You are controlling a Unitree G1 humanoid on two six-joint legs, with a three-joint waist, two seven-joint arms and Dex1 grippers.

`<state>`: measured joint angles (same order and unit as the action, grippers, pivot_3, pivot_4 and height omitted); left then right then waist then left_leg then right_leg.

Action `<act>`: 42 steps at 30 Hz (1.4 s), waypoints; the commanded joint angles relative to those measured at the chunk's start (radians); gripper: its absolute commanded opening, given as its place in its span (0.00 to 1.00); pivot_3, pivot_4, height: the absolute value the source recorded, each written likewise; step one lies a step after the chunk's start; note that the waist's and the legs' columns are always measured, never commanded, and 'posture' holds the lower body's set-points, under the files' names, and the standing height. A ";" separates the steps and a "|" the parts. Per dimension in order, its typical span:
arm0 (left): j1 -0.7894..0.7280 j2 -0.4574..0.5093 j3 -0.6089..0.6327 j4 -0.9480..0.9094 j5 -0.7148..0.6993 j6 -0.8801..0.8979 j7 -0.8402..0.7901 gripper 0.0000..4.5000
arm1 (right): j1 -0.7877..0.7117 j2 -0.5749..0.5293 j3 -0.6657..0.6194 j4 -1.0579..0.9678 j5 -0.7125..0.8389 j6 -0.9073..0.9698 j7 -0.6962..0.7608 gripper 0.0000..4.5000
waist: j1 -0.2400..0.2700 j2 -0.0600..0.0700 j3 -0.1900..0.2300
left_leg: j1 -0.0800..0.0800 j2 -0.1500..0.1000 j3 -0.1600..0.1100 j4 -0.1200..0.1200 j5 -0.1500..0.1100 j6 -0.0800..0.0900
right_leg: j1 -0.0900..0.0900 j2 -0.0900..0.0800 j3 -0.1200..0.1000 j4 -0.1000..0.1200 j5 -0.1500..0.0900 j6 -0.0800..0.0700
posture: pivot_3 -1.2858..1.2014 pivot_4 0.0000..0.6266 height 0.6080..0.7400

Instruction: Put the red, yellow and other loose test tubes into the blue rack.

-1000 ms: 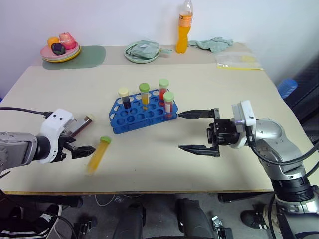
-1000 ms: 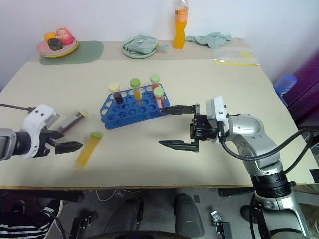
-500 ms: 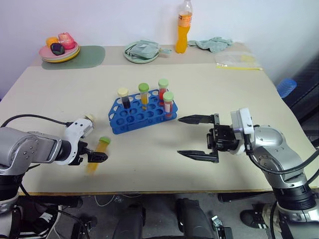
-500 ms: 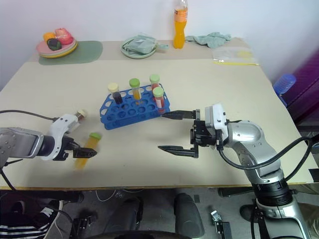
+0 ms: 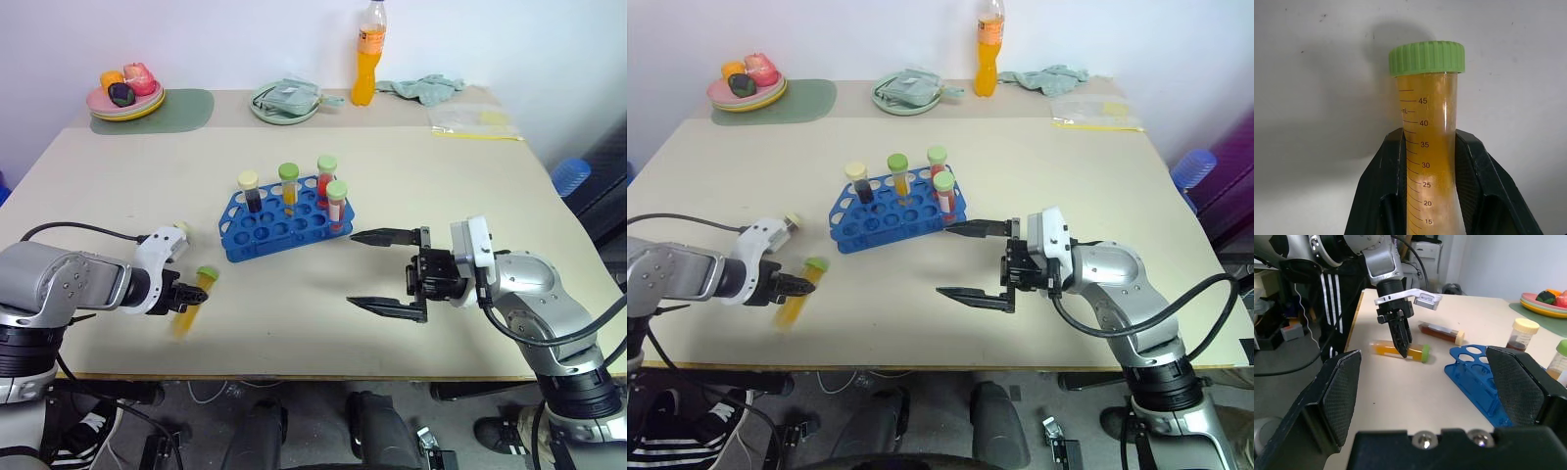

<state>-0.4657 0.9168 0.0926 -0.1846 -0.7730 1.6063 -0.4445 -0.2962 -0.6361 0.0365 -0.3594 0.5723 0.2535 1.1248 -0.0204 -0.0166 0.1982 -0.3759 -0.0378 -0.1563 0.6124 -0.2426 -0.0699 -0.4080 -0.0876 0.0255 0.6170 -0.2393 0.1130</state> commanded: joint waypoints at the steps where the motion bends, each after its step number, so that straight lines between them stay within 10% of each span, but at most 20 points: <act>1: 0.007 0.001 0.118 -0.064 0.018 0.008 0.044 0.17 | -0.004 0.000 -0.013 -0.027 0.002 -0.015 -0.005 1.00 | 0.001 0.000 0.000 | 0.000 0.000 0.000 0.000 0.000 0.000 | 0.000 0.000 0.000 0.000 0.000 0.000 | 0.52 0.24 1.00; 6: 0.063 -0.027 0.203 -0.256 0.018 -0.106 0.038 0.17 | 0.005 -0.010 -0.028 -0.021 -0.010 -0.027 -0.003 1.00 | 0.006 0.000 0.000 | -0.001 0.000 0.000 0.000 0.000 0.000 | 0.000 -0.001 0.000 -0.001 0.001 -0.002 | 0.52 0.24 1.00; 9: 0.147 -0.128 0.270 -0.362 0.063 -0.478 -0.049 0.17 | -0.009 -0.014 -0.044 -0.002 -0.005 -0.021 -0.007 1.00 | 0.007 0.000 0.000 | -0.001 0.000 0.001 0.000 0.000 0.000 | 0.000 -0.001 0.000 -0.002 0.002 -0.003 | 0.52 0.24 1.00; 18: 0.152 -0.348 -0.028 -0.186 0.550 -1.401 -0.042 0.17 | -0.056 -0.009 -0.041 0.030 -0.015 -0.016 -0.016 1.00 | 0.026 -0.001 -0.002 | 0.000 0.000 0.007 0.002 0.000 -0.001 | 0.003 -0.003 0.001 -0.003 0.003 -0.005 | 0.52 0.24 1.00; 31: 0.091 -0.609 -0.134 0.275 0.678 -1.860 -0.017 0.17 | -0.056 -0.005 -0.068 0.078 -0.052 -0.034 -0.085 1.00 | 0.029 -0.002 -0.002 | -0.001 0.000 0.012 0.003 0.000 0.000 | 0.002 -0.004 0.003 -0.005 0.006 0.003 | 0.52 0.24 1.00; 42: 0.016 -0.697 -0.147 0.353 0.621 -1.904 -0.071 0.17 | -0.029 -0.003 -0.069 0.060 -0.074 -0.051 -0.113 1.00 | 0.030 -0.002 -0.002 | 0.000 0.000 0.012 0.003 0.000 0.000 | 0.003 -0.004 0.003 -0.004 0.007 0.004 | 0.52 0.24 1.00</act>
<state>-0.4171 0.2250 -0.0560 0.2141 -0.1204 -0.3024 -0.5045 -0.3225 -0.6366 -0.0130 -0.2692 0.5009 0.2272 1.0144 0.0095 -0.0184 0.1960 -0.3762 -0.0376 -0.1440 0.6156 -0.2424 -0.0700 -0.4047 -0.0914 0.0288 0.6130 -0.2323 0.1170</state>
